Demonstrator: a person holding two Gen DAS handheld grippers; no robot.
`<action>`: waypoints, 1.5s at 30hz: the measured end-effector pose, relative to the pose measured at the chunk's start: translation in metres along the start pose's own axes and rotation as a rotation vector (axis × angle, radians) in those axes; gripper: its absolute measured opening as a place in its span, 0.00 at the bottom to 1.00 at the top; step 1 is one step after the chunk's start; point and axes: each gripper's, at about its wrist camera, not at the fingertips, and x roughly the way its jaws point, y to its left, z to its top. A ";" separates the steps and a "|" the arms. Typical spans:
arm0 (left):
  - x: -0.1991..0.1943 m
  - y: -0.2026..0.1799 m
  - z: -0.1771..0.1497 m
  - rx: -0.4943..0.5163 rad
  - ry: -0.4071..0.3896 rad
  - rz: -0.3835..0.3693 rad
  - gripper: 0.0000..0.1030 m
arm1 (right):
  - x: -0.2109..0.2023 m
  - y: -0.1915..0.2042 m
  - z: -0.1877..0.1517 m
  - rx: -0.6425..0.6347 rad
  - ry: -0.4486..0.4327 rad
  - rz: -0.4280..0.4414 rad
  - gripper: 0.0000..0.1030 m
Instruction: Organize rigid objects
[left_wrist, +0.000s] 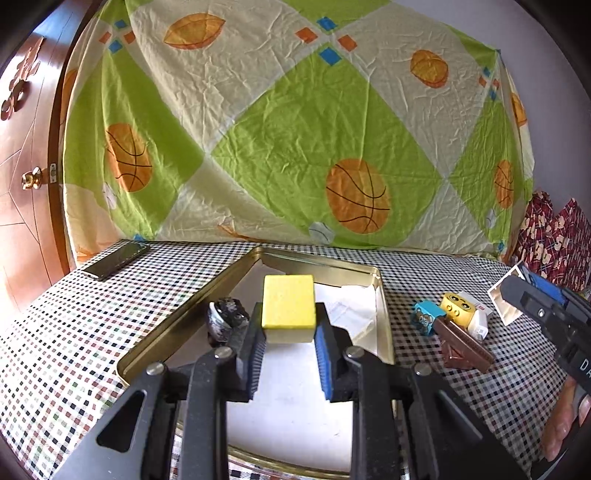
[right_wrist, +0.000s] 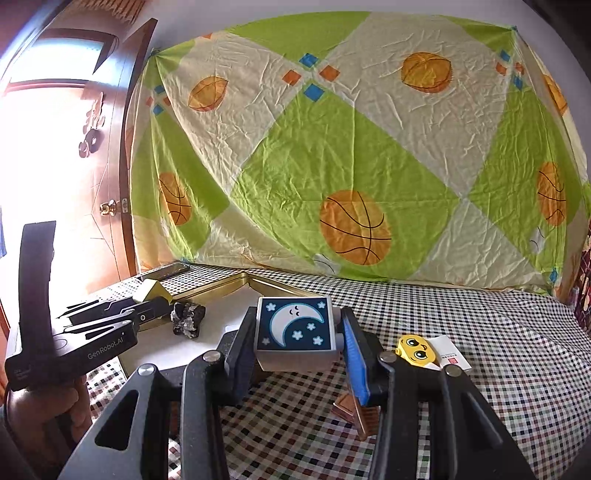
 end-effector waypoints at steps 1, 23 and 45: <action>0.001 0.002 0.000 -0.002 0.000 0.004 0.23 | 0.003 0.003 0.001 -0.006 0.001 0.003 0.44; 0.003 0.038 0.005 -0.046 -0.026 0.056 0.23 | 0.035 0.048 0.003 -0.059 -0.030 0.045 0.44; 0.023 0.060 0.013 -0.015 0.010 0.088 0.23 | 0.067 0.091 0.011 -0.126 0.004 0.076 0.44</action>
